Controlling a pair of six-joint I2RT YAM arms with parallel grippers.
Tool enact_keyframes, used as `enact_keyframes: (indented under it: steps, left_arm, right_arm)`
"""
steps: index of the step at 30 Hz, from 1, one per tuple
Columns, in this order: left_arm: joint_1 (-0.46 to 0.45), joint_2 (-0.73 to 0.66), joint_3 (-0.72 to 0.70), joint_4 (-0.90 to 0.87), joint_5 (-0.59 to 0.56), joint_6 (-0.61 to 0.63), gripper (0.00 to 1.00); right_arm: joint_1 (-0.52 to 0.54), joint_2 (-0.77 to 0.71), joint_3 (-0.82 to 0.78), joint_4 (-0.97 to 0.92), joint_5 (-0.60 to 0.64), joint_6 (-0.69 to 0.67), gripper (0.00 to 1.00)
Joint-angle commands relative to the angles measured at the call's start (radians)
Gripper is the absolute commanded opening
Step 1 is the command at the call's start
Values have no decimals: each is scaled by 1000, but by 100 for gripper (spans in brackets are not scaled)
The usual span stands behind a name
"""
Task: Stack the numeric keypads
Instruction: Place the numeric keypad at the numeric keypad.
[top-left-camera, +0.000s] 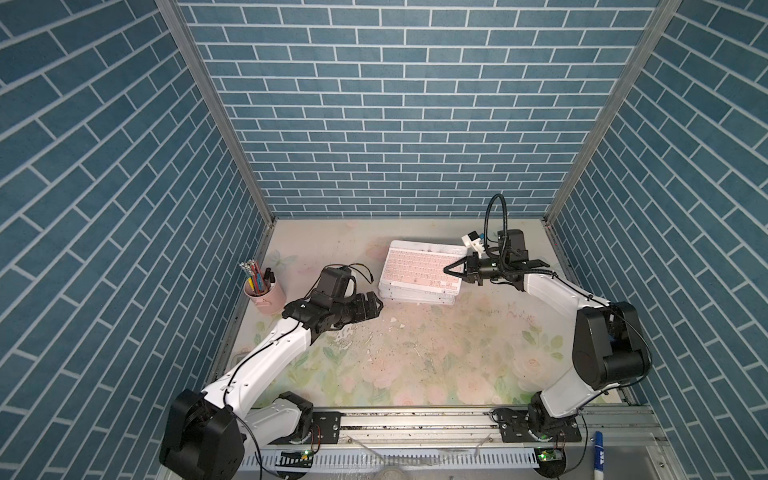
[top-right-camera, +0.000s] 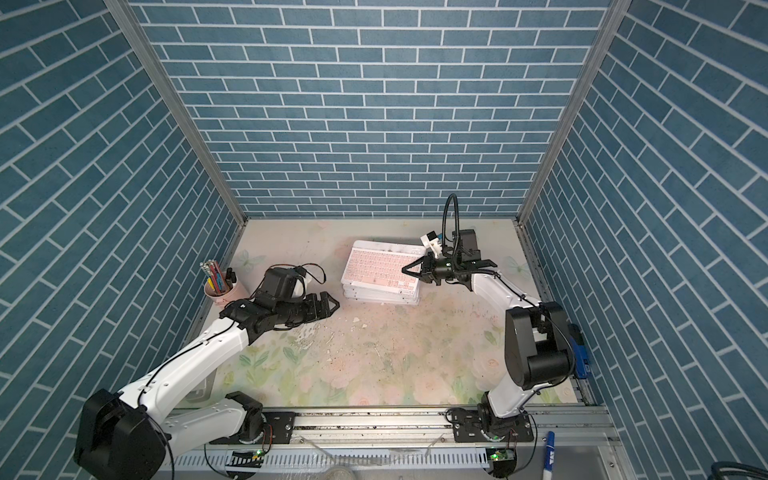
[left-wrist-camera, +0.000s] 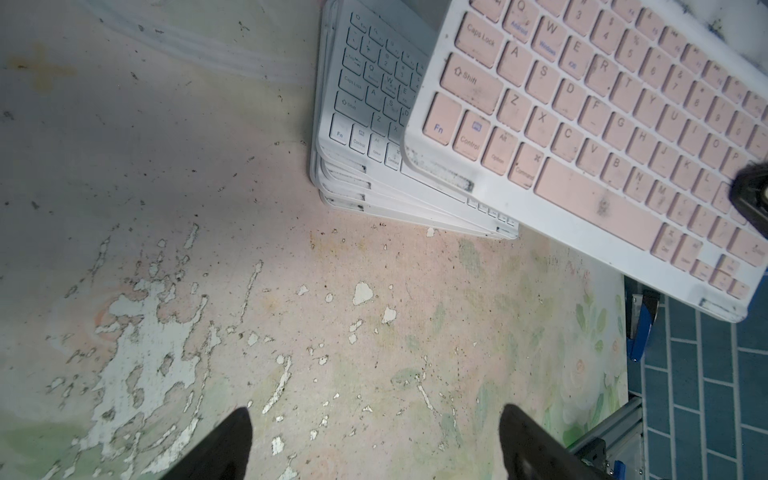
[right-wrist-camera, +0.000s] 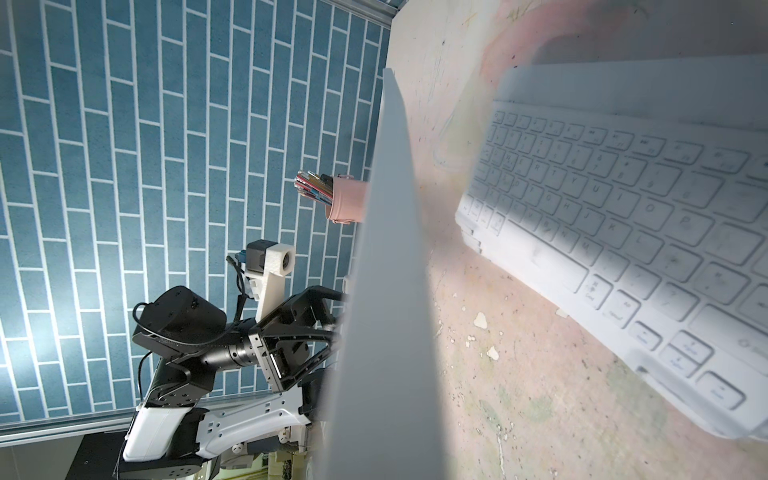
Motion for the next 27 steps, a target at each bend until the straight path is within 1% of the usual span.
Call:
enact_keyframes:
  steps: [1,9,17,27]
  left_arm:
    - [10,11,23,-24,5,20,94]
    - [13,5,13,-29,7,12,94]
    - [13,9,10,-40,7,12,94]
    - [13,48,12,-24,10,12,94]
  right_arm:
    - [-14,35,56,-23,-81,-88,0]
    - [-23,141,145,-134,-97,-182,0]
    - [-24,245,212,-133,-112,-181,0]
    - [-24,358,279,-142,-135,-181,0]
